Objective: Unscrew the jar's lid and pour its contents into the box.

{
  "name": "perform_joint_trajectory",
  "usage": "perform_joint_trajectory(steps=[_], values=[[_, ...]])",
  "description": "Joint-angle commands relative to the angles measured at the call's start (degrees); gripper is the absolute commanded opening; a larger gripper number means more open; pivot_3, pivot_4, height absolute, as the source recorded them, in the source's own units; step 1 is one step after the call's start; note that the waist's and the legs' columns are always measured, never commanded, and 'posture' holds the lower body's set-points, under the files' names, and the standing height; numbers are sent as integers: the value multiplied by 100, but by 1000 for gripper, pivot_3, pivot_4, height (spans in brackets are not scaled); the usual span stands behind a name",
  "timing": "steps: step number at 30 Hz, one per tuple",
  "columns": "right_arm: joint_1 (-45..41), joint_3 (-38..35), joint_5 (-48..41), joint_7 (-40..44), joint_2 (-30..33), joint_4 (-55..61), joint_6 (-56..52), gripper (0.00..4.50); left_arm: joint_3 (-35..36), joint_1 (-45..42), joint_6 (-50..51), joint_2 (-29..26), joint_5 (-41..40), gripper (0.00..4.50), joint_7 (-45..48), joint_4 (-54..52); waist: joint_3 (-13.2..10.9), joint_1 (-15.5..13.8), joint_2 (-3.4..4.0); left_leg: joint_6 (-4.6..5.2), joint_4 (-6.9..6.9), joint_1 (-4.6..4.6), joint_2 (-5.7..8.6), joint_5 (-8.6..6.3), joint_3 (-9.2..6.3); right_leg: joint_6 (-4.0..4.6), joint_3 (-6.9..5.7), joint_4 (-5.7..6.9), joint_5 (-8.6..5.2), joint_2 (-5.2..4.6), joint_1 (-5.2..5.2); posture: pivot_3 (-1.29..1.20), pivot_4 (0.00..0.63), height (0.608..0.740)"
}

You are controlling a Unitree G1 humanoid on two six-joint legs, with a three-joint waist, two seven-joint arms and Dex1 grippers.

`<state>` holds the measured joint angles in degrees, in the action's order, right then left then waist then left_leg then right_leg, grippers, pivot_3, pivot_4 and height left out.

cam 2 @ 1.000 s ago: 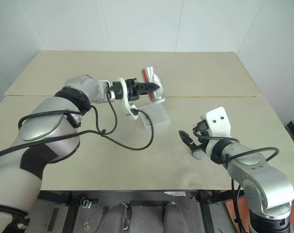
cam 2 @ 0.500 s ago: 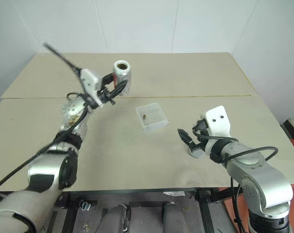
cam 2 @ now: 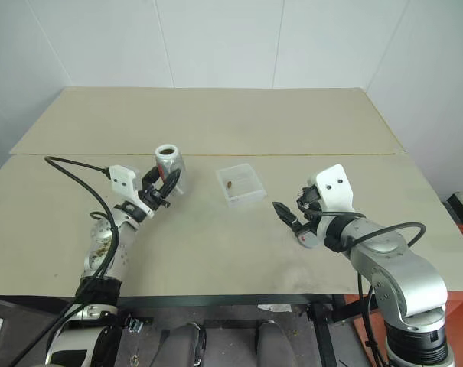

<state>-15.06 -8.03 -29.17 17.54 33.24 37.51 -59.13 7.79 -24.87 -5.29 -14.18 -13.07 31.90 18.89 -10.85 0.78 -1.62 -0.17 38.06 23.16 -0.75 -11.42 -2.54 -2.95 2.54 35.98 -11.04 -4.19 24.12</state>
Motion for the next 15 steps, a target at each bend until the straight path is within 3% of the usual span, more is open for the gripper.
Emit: perform_joint_trajectory(steps=[1, 11, 12, 15], values=[[-76, -29, 79, 32, 27, 57, 206, 4488, -97, 91, -128, -18, 137, 1885, -104, -83, 0, 2, 0, 0, 0, 1, 0, 0, 0, 1, 0, 0, 0, 0, 2, 0, 150, 740], [12, -69, 136, 61, 25, 137, 167, 4488, -52, 372, -41, 17, -112, 1885, 16, -30, 2, 12, 2, 0, 0, 2, -4, 0, 2, 2, 0, -3, -1, 0, 3, 0, 150, 740], [19, -72, 138, 62, 28, 143, 166, 4500, -55, 408, -38, 15, -123, 2590, 4, -58, 3, 12, 3, 0, -1, 2, -5, 0, 2, 2, 0, -4, -2, 1, 3, 0, 150, 740], [23, -81, 137, 73, 35, 139, 170, 4500, -13, 497, -64, 55, -116, 3439, -153, -172, 3, 8, 3, 0, -1, 7, -6, 0, 5, 2, 0, -10, -2, 0, 6, 0, 150, 740]])
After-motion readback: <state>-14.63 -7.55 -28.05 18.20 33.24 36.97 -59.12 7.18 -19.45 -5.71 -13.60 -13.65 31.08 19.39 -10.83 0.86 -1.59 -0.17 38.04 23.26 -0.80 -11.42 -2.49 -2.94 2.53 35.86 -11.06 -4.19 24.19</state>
